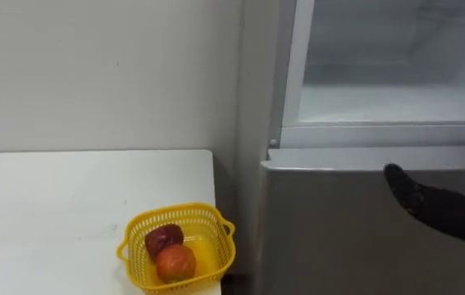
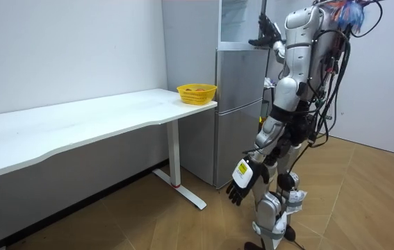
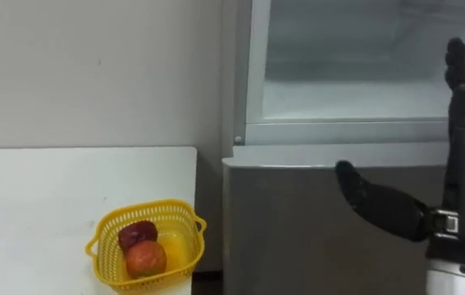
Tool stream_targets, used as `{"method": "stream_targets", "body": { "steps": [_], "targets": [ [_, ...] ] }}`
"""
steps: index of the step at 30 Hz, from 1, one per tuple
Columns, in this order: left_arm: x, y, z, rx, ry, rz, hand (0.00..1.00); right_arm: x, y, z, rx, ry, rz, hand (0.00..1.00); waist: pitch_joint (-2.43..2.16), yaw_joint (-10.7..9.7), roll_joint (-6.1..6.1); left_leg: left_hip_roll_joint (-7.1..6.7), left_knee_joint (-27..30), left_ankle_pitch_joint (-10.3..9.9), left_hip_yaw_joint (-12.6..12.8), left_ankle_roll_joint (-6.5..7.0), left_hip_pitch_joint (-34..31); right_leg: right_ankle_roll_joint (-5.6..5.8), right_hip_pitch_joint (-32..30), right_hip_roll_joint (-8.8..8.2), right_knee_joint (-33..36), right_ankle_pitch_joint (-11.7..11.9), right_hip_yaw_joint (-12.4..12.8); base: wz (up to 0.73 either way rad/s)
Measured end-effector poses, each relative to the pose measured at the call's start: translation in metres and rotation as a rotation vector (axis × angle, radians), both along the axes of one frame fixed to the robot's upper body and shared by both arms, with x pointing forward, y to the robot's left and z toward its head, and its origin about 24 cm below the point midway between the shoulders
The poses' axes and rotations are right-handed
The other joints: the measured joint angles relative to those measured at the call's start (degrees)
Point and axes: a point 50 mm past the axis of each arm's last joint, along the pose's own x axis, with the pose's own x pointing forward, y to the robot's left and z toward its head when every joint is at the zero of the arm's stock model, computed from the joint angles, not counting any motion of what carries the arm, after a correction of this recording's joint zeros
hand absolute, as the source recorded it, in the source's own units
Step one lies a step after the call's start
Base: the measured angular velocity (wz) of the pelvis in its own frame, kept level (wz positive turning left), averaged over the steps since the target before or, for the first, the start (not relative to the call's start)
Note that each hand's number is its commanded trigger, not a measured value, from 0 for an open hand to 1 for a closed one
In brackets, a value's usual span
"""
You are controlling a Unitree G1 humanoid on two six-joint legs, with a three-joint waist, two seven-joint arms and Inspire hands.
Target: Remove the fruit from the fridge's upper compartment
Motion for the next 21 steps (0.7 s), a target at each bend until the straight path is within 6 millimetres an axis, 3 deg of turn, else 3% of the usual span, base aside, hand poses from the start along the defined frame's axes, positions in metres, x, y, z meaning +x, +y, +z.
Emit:
{"method": "stream_targets", "body": {
  "steps": [6, 10, 13, 15, 21],
  "targets": [
    [0.002, 0.0, 0.001, -0.004, -0.014, -0.002, 0.0, -0.006, -0.002, -0.011, 0.067, 0.026, -0.017, 0.0, 0.23, -1.4, -1.57, 0.02, -0.1, 0.0, 0.3, -0.01, 0.0, 0.02, 0.0, 0.03, -0.4, 0.0, 0.1, 0.0],
    [0.004, 0.002, 0.001, 0.005, -0.012, -0.004, 0.0, -0.011, -0.002, -0.021, 0.089, 0.059, -0.029, 0.0, -0.09, -1.4, -2.3, -0.01, -0.2, 0.0, 0.6, -0.02, 0.2, 0.11, 0.2, 0.03, -0.5, -0.1, 0.3, -0.02],
    [0.003, 0.001, 0.001, 0.008, 0.002, 0.0, 0.0, -0.011, -0.004, -0.026, 0.124, 0.078, -0.034, 0.0, 0.03, -1.3, -1.72, 0.01, -0.3, -0.1, 0.8, 0.03, 0.5, 0.11, 0.2, 0.08, -0.5, -0.1, 0.6, -0.05],
    [0.003, 0.0, 0.001, 0.005, -0.01, -0.001, 0.0, -0.01, -0.009, -0.039, 0.176, 0.134, -0.045, 0.0, 0.35, -1.3, -0.96, 0.05, -0.8, -0.2, 0.9, 0.01, 1.2, 0.14, 0.7, 0.19, -0.6, -0.1, 0.8, 0.0],
    [0.003, -0.002, 0.005, 0.001, -0.05, -0.003, 0.0, -0.02, -0.024, -0.084, 0.389, 0.331, -0.063, 0.0, 0.16, -1.3, 0.07, 0.0, -1.0, -0.2, 0.9, 0.02, 1.2, 0.26, 0.7, 0.26, -0.6, -0.2, 1.4, -0.01]
  ]
}}
